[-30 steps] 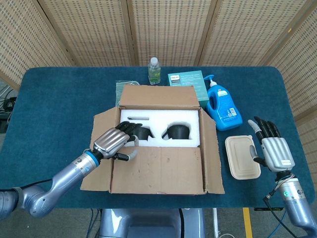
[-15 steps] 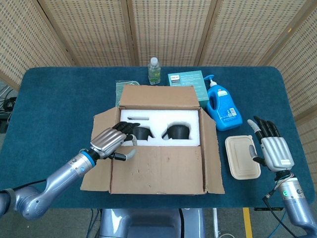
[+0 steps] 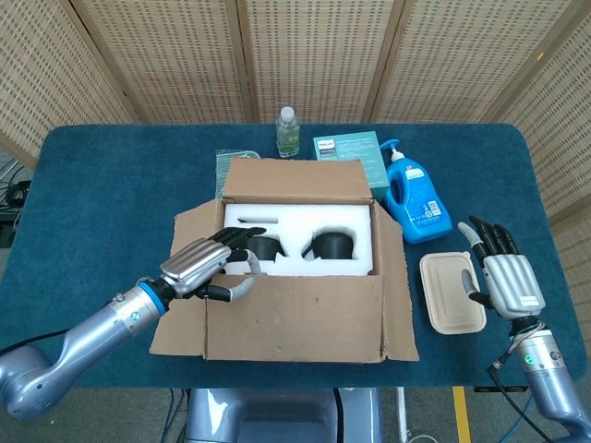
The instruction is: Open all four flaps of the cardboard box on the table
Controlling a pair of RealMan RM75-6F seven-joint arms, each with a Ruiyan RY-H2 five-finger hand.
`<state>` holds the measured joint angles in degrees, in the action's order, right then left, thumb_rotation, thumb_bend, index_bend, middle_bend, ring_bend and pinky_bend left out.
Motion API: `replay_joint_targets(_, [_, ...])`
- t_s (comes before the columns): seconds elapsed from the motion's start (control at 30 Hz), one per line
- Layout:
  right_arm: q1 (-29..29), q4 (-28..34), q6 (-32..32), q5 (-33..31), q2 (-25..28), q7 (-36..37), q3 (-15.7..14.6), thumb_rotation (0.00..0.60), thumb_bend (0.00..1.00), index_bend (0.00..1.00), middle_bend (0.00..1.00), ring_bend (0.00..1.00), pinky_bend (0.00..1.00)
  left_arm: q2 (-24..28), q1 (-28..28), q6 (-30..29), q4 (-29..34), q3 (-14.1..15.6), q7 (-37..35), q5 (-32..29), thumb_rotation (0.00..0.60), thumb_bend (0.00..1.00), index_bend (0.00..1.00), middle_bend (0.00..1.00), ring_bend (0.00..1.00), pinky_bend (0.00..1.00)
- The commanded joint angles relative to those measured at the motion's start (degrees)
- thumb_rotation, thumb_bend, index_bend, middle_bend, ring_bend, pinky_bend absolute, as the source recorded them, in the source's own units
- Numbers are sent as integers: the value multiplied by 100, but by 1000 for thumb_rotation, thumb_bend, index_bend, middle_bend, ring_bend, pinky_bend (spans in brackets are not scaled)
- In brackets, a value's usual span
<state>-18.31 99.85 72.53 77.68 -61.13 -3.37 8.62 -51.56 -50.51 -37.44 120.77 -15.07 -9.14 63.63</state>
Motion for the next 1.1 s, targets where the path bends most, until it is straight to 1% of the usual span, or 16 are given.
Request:
replay_joint_targets(0.03, [3, 16, 5, 3, 1, -9, -3, 600, 569, 13, 15, 0, 14, 337, 201, 237, 200, -222, -673, 636, 162, 450, 403, 0, 0, 0])
replay_joint_targets(0.23, [-6, 42, 0, -3, 10, -35, 6, 600, 569, 13, 15, 0, 14, 688, 413, 225, 397, -345, -1598, 1619, 163, 443, 403, 0, 0, 0])
replay_joint_targets(0.43, [-14, 52, -8, -6, 11, -42, 10, 600, 569, 13, 15, 0, 14, 1035, 531, 42, 553, -285, -2369, 2522, 162, 438, 402, 0, 0, 0])
replay_joint_targets(0.6, [-17, 70, -4, 3, 16, -53, 11, 600, 569, 12, 15, 0, 14, 1300, 542, -146, 632, -93, -2977, 3262, 162, 438, 402, 0, 0, 0])
replay_joint_targets(0.73, [-19, 83, -6, 2, 15, -67, 8, 600, 569, 12, 15, 0, 14, 1480, 493, -277, 697, 157, -3389, 3864, 160, 437, 402, 0, 0, 0])
replay_joint_targets(1.03, [-27, 104, 0, 4, 17, -92, 17, 600, 569, 12, 15, 0, 14, 1706, 346, -474, 780, 569, -3880, 4706, 161, 435, 402, 0, 0, 0])
replay_joint_targets(1.1, [-34, 108, -12, -6, 21, -94, 22, 600, 569, 12, 15, 0, 14, 1759, 281, -506, 789, 705, -4021, 4940, 160, 435, 402, 0, 0, 0])
